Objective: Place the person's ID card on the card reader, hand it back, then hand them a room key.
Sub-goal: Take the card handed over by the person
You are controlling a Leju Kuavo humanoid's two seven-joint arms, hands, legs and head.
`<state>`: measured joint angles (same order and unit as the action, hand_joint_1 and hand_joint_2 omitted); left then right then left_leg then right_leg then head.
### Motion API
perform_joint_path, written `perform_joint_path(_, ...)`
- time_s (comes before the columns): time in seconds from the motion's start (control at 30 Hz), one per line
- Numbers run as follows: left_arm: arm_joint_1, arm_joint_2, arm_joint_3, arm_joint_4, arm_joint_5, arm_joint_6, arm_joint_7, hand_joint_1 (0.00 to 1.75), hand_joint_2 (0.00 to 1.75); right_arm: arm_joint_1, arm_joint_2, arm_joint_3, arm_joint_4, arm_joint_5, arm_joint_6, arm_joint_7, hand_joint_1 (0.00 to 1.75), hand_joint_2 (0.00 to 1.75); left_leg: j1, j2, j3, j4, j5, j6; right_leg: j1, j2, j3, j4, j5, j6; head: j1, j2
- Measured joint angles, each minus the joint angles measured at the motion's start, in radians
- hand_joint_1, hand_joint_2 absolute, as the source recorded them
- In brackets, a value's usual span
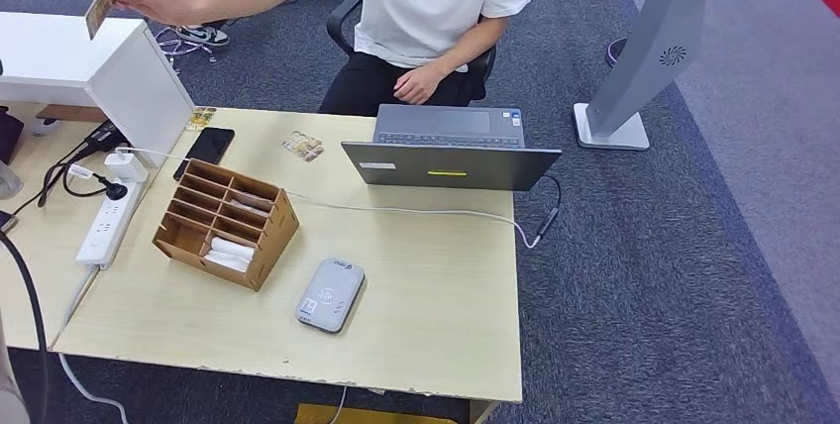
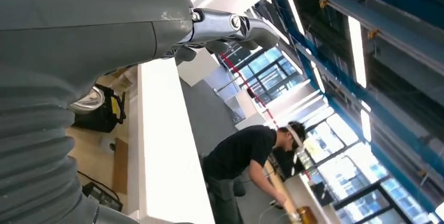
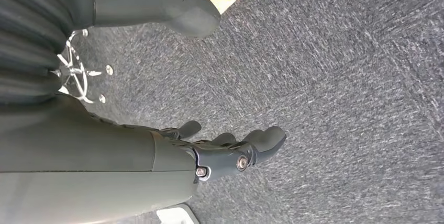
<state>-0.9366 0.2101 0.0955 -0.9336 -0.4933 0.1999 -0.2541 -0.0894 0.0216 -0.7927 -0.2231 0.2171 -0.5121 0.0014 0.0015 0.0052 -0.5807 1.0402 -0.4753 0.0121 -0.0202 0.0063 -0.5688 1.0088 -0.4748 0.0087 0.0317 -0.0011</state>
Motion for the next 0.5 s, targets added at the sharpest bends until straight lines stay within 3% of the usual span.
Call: perform_joint_path(0.5,-0.23,-0.026,-0.313,0.222,-0.302,-0.131,0.06,0.0,1.75,-0.003,0.003,0.013,0.007,0.061,0.02,0.026,0.0,1.75,0.0,0.0,-0.001,0.0,0.001,0.0,0.0,0.0,-0.001,0.0,0.001,0.0,0.0,0.0)
